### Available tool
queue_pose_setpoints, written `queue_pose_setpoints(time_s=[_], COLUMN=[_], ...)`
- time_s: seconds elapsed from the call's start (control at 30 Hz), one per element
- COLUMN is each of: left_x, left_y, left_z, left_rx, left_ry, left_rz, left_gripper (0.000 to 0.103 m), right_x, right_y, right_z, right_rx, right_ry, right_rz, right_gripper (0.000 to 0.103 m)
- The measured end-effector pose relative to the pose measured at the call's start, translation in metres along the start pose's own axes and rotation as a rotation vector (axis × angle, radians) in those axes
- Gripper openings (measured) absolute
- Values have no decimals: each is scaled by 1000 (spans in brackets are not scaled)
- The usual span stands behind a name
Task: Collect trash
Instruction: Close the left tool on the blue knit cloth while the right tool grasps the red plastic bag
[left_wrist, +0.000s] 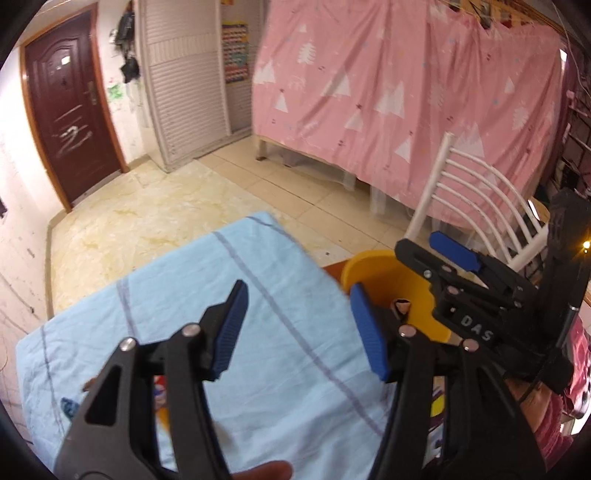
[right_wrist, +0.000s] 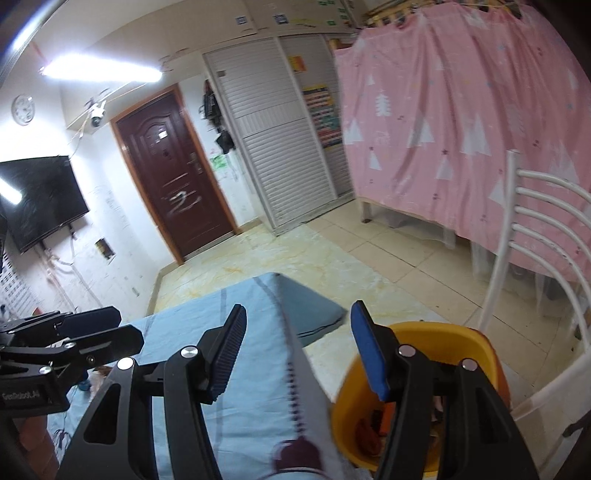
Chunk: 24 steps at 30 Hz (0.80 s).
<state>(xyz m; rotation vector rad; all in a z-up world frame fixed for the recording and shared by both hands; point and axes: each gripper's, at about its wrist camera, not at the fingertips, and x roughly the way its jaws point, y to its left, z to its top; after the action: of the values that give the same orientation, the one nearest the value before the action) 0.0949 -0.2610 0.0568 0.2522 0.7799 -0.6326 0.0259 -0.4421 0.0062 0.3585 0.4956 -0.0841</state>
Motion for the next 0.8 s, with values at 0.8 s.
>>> queue_pose_setpoints(time_s=[0.8], left_x=[-55], left_y=[161], left_z=[-62], left_rx=[-241], left_ry=[-41], left_rz=[179], left_gripper=[57], right_x=[45], right_y=[157], right_z=[-17], right_rx=[-263], right_ry=[136], right_rz=[170], right_gripper=[57])
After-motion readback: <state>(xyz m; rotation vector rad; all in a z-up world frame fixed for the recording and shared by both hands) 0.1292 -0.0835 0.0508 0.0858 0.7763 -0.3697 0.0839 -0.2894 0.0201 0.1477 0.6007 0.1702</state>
